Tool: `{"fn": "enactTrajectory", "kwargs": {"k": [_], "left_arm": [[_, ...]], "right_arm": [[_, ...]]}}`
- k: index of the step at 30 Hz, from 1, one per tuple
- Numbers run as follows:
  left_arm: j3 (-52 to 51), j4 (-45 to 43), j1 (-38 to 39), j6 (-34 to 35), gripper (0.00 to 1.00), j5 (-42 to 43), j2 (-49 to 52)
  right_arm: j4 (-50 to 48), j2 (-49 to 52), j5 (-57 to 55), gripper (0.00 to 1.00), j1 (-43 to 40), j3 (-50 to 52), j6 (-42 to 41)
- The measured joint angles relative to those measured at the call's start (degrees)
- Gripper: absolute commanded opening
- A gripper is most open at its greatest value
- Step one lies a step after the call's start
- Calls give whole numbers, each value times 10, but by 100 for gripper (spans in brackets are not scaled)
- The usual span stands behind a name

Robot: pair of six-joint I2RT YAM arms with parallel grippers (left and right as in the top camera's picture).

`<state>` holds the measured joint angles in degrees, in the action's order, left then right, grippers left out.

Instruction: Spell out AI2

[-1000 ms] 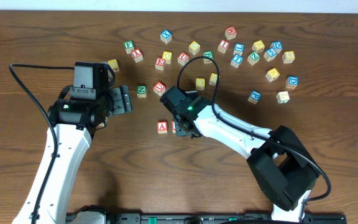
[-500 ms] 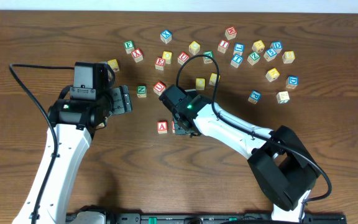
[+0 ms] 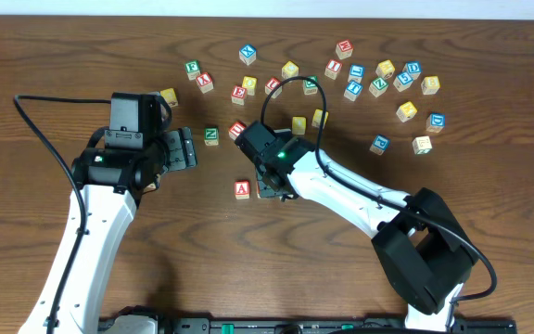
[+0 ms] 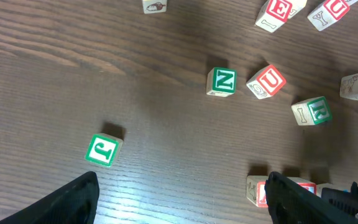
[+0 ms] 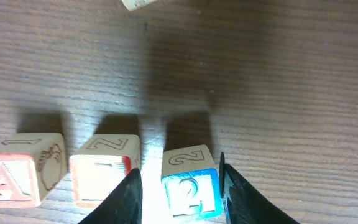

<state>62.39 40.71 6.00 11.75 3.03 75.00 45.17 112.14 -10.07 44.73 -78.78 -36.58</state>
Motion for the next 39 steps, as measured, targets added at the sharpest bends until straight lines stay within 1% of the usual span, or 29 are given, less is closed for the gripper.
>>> {"fn": "enactTrajectory", "kwargs": {"k": [7,13,18,21,27,33,37,39], "left_arm": [[0,0,0,0,84,0,0],[0,0,0,0,84,0,0],[0,0,0,0,84,0,0],[0,0,0,0,84,0,0],[0,0,0,0,84,0,0],[0,0,0,0,84,0,0],[0,0,0,0,84,0,0],[0,0,0,0,84,0,0]], "right_arm": [[4,0,0,35,0,-16,2],[13,0,-16,35,0,-64,17],[-9,0,-22,32,0,-94,26],[-15,0,-25,26,0,-95,29],[-31,0,-40,25,0,-95,31],[-38,0,-50,15,0,-94,34],[-42,13,-52,2,0,-93,36],[-43,24,-52,1,0,-86,35]]}}
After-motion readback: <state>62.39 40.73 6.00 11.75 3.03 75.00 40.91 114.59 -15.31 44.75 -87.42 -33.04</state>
